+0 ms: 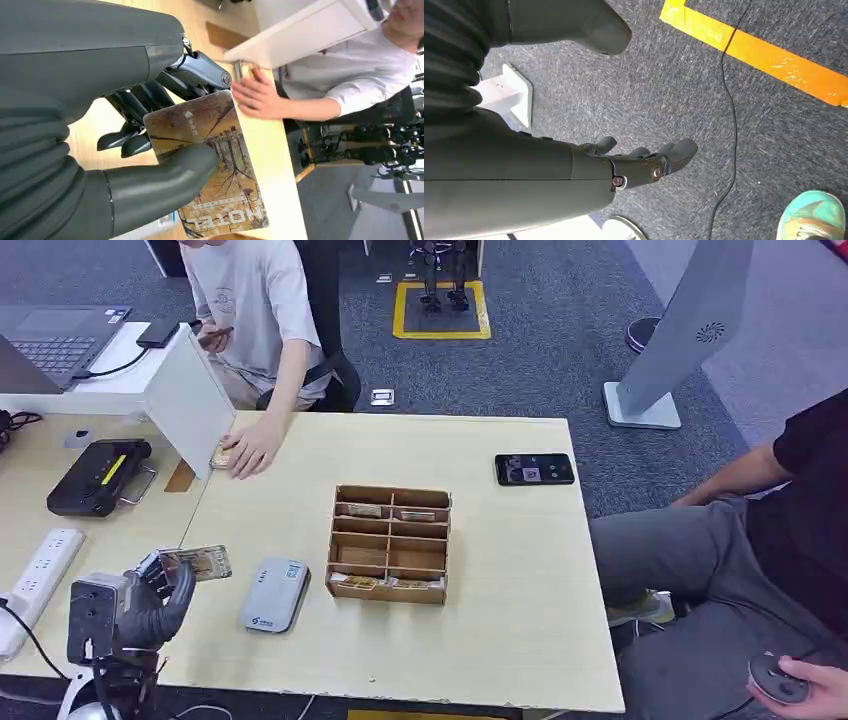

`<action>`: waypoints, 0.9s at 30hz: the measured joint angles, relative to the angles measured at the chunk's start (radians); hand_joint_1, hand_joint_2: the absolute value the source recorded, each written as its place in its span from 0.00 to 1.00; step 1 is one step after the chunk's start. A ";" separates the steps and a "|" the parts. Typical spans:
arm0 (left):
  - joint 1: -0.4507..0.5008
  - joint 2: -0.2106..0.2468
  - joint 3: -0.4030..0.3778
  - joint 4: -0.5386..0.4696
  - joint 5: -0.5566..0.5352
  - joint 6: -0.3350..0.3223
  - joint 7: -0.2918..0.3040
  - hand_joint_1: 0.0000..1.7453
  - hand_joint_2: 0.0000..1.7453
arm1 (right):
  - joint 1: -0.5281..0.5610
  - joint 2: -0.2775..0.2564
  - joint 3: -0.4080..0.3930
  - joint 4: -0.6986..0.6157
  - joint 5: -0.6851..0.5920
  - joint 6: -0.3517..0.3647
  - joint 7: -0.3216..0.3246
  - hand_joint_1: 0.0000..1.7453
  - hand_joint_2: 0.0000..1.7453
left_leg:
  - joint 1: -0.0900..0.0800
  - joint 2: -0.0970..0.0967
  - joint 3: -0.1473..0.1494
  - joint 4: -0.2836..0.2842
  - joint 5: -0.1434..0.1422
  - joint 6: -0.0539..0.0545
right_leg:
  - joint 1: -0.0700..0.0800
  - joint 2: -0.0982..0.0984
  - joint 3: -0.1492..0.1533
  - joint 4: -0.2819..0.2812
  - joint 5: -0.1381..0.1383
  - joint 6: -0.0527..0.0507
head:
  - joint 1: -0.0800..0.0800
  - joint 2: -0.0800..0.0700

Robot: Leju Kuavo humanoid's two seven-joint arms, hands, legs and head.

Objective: Pass the card to the sensor for recognition and then transmit it.

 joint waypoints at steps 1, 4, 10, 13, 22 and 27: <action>-0.001 0.000 -0.014 0.002 0.017 0.008 0.007 1.00 1.00 | 0.000 0.000 0.000 0.002 0.000 0.000 0.002 0.00 1.00 | 0.000 0.000 0.000 0.000 0.000 0.000 | 0.000 0.000 0.000 0.000 0.000 0.000 | 0.000 0.000; -0.003 0.000 -0.050 0.013 0.040 0.026 0.018 1.00 1.00 | 0.000 0.000 0.000 0.004 0.002 0.000 0.011 0.00 1.00 | 0.000 0.000 0.000 0.000 0.000 0.000 | 0.000 0.000 0.000 0.000 0.000 0.000 | 0.000 0.000; -0.027 -0.027 -0.098 0.062 -0.052 0.157 0.013 1.00 1.00 | -0.002 0.002 0.001 0.007 0.003 0.000 0.014 0.00 1.00 | 0.000 0.000 0.000 0.000 0.000 0.000 | 0.000 0.000 0.000 0.000 0.000 0.000 | 0.000 0.000; -0.035 -0.043 -0.114 0.085 -0.065 0.169 0.008 1.00 1.00 | -0.003 0.003 0.001 0.007 0.003 0.000 0.015 0.00 1.00 | 0.000 0.000 0.000 0.000 0.000 0.000 | 0.000 0.000 0.000 0.000 0.000 0.000 | 0.000 0.000; -0.067 -0.080 -0.128 0.165 -0.056 0.223 0.003 1.00 1.00 | -0.007 0.008 0.005 0.007 0.006 -0.005 0.019 0.00 1.00 | 0.000 0.000 0.000 0.000 0.000 0.000 | 0.000 0.000 0.000 0.000 0.000 0.000 | 0.000 0.000; -0.095 -0.100 -0.135 0.220 -0.046 0.241 -0.013 1.00 1.00 | -0.012 0.011 0.012 0.010 0.013 -0.006 0.023 0.00 1.00 | 0.000 0.000 0.000 0.000 0.000 0.000 | 0.000 0.000 0.000 0.000 0.000 0.000 | 0.000 0.000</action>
